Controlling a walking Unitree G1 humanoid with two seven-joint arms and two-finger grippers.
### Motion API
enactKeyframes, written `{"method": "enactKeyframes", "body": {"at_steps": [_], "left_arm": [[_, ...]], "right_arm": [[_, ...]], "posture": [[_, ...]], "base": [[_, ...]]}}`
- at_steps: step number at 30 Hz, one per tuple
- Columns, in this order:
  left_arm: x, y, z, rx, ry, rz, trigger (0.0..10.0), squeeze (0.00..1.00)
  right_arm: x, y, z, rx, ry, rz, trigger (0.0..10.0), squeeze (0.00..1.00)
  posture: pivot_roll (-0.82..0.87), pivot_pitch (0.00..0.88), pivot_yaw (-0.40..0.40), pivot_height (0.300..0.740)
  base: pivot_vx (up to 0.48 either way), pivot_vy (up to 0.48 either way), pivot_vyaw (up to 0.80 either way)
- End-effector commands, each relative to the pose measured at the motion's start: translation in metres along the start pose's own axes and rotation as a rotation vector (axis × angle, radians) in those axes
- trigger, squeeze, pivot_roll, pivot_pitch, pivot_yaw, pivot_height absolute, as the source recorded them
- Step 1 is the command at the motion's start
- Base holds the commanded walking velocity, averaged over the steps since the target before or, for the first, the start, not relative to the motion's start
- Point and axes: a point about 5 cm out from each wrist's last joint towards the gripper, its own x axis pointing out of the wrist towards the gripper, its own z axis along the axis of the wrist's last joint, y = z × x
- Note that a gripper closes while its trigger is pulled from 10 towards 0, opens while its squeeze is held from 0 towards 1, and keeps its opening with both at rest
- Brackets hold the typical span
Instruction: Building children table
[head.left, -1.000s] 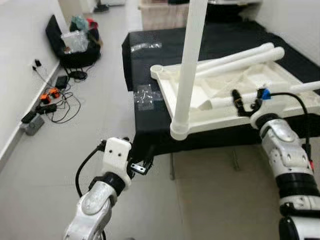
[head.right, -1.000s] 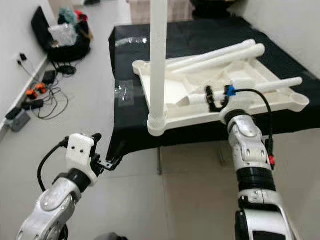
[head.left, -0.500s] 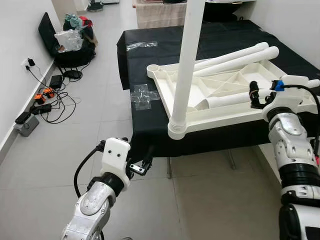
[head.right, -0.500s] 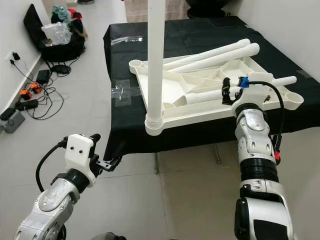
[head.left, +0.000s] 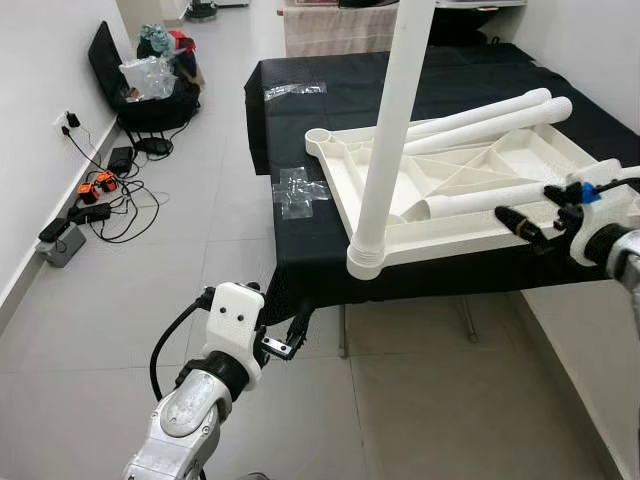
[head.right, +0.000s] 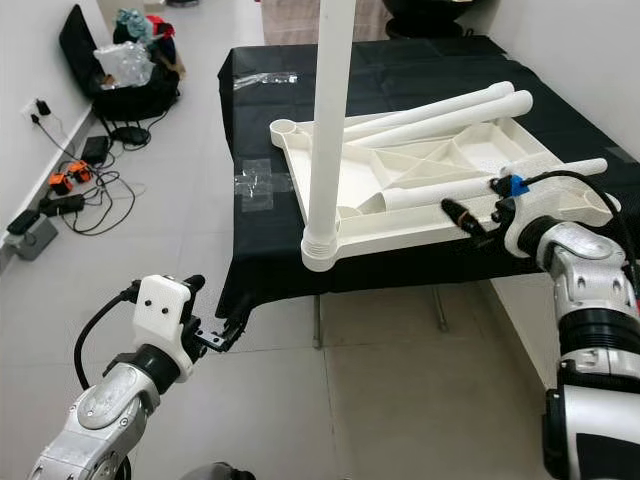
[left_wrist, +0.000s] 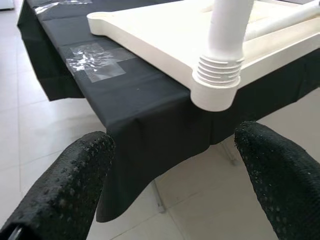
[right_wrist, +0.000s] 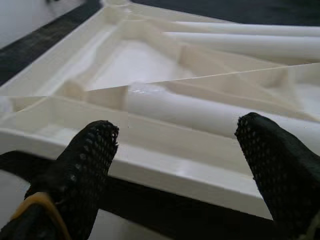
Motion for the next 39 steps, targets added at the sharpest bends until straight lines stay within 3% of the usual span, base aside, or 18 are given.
{"method": "enactKeyframes", "body": {"at_steps": [1,2,3,9,10,17,20,31,39], "left_arm": [[-0.001,-0.002,-0.001,-0.003,0.011,-0.023,10.0,0.00],[-0.001,-0.002,-0.001,-0.003,0.011,-0.023,10.0,0.00],[-0.002,-0.003,-0.001,-0.005,0.010,-0.031,10.0,0.00],[-0.004,-0.008,0.000,-0.016,0.010,-0.067,10.0,0.00],[-0.004,-0.009,0.000,-0.020,0.010,-0.074,10.0,0.00],[-0.006,-0.009,0.000,-0.014,0.013,-0.077,10.0,0.00],[-0.005,-0.010,0.001,-0.017,0.009,-0.080,10.0,0.00],[-0.004,-0.012,0.003,-0.019,0.007,-0.085,10.0,0.00],[-0.004,-0.013,0.003,-0.015,0.010,-0.077,10.0,0.00]], "right_arm": [[-0.004,0.014,0.005,0.035,-0.041,0.228,10.0,0.67],[-0.004,0.014,0.005,0.035,-0.041,0.228,10.0,0.67],[-0.003,0.020,0.009,0.048,-0.074,0.296,10.0,1.00],[0.011,0.038,0.021,0.055,-0.158,0.422,10.0,1.00],[0.018,0.043,0.024,0.061,-0.171,0.443,10.0,0.00],[0.034,0.058,0.035,0.069,-0.226,0.516,10.0,0.00],[0.044,0.072,0.048,0.107,-0.274,0.576,10.0,0.00],[0.056,0.092,0.059,0.118,-0.319,0.679,10.0,0.00],[0.068,0.106,0.062,0.111,-0.336,0.670,10.0,0.00]], "posture": [[0.02,0.064,-0.034,0.740],[0.02,0.064,-0.034,0.740],[0.02,0.065,-0.033,0.740],[0.03,0.078,-0.031,0.740],[0.03,0.080,-0.033,0.740],[0.04,0.090,-0.032,0.740],[0.04,0.093,-0.031,0.740],[0.03,0.110,-0.034,0.740],[0.04,0.111,-0.036,0.740]], "base": [[0.000,0.000,0.00],[0.000,0.000,0.00],[0.000,0.000,0.00],[0.000,0.000,0.00],[0.000,0.000,0.00],[0.000,0.000,0.00],[0.000,0.000,0.00],[0.000,0.000,0.00],[0.000,0.000,0.00]]}}
